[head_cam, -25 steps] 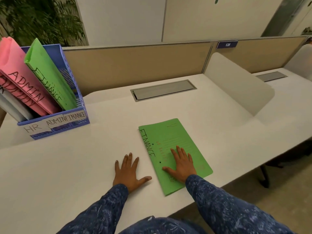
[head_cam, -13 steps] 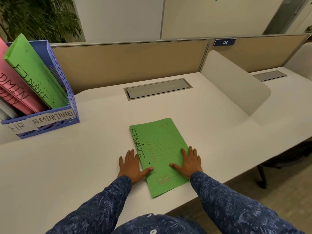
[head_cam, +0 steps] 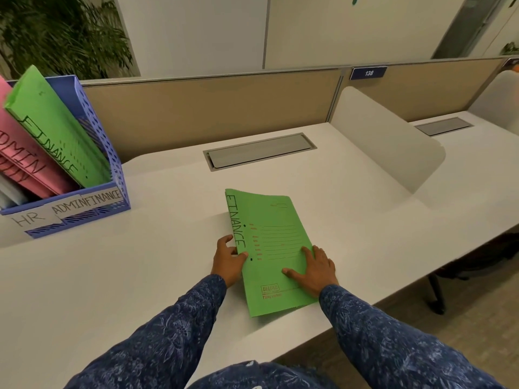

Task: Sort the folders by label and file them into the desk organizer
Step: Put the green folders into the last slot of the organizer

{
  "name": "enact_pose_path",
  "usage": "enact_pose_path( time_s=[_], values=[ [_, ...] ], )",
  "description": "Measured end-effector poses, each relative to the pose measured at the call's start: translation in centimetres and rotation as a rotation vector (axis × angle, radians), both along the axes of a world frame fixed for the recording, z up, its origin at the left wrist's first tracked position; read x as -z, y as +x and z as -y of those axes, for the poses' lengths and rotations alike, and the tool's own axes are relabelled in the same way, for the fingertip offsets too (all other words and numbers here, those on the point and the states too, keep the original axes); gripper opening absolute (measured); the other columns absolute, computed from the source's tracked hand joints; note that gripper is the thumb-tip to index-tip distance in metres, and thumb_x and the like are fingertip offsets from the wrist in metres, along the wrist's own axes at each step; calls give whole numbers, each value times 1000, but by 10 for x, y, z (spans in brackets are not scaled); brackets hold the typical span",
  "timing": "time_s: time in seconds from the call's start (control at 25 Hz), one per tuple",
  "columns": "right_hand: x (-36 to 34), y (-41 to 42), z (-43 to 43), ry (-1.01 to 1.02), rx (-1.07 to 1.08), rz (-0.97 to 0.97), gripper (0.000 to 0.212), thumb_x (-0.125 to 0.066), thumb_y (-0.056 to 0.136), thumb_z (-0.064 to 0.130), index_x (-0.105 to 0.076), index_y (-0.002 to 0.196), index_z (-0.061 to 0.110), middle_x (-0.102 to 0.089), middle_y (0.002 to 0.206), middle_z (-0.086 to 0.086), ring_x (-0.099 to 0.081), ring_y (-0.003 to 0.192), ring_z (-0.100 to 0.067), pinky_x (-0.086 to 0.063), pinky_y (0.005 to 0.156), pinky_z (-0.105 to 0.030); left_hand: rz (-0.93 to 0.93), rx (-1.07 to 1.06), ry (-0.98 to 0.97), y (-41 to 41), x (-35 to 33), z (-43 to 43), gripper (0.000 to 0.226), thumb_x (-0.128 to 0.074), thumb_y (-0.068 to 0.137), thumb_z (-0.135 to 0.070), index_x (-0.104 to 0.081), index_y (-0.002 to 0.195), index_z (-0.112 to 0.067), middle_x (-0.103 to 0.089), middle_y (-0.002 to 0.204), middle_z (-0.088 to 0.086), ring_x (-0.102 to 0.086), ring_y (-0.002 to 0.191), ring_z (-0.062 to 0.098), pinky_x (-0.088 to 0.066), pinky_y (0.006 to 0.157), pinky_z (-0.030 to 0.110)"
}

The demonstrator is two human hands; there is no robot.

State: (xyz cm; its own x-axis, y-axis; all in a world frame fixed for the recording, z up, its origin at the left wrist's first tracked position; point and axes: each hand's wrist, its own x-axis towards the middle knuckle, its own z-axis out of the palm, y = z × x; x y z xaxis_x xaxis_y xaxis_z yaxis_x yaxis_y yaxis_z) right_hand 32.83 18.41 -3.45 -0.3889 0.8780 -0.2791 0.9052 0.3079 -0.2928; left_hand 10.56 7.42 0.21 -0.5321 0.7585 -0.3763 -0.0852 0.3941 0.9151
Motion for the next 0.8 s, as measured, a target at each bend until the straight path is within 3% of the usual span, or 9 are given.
enact_pose_path(
  time_s=[0.12,0.24,0.36,0.48,0.6,0.72,0.8],
  values=[
    [-15,-6,-10,-25,106,-137,101,-57,75,78,-27,150,17,-43,146,-8,-44,132,-27,-31,113,-48,9,2,87,-11,-14,3,60,-59,93,-3,-32,144,-18,-62,117,11,-66,93,19,-57,68,29],
    [-29,-25,-19,-243,254,-495,95,-69,80,58,-27,148,7,-51,141,-14,-55,119,-26,-45,103,-44,-3,-27,162,-30,-31,11,51,-56,93,0,-42,138,-19,-65,109,3,-68,86,8,-56,60,21],
    [-45,-55,-17,-416,254,-759,70,-70,79,52,-53,133,10,-65,127,-9,-65,108,-24,-52,98,-47,-15,-70,238,-56,-48,28,43,-53,93,4,-52,129,-21,-67,111,0,-69,87,8,-57,62,23],
    [-50,-91,-4,-508,192,-836,49,-75,84,31,-59,126,8,-68,122,-10,-68,104,-25,-55,94,-46,-7,-143,273,-83,-61,48,39,-51,94,4,-54,121,-24,-65,110,-4,-70,87,17,-60,63,30],
    [-45,-125,10,-596,209,-885,44,-76,82,13,-61,122,4,-69,119,-13,-69,103,-29,-56,92,-48,-23,-181,262,-109,-65,76,37,-53,92,5,-53,118,-21,-64,111,0,-68,94,21,-60,65,30],
    [-46,-157,24,-668,170,-876,35,-76,82,9,-64,115,7,-71,116,-13,-71,98,-28,-58,86,-43,30,-198,248,-134,-65,106,35,-53,91,7,-50,119,-15,-67,112,7,-69,93,24,-59,63,28],
    [-50,-180,34,-671,123,-851,38,-78,80,10,-62,114,8,-71,115,-13,-72,96,-29,-59,85,-45,85,-206,239,-151,-66,125,31,-54,93,3,-51,119,-13,-69,112,11,-71,91,28,-60,67,35]
  ],
)
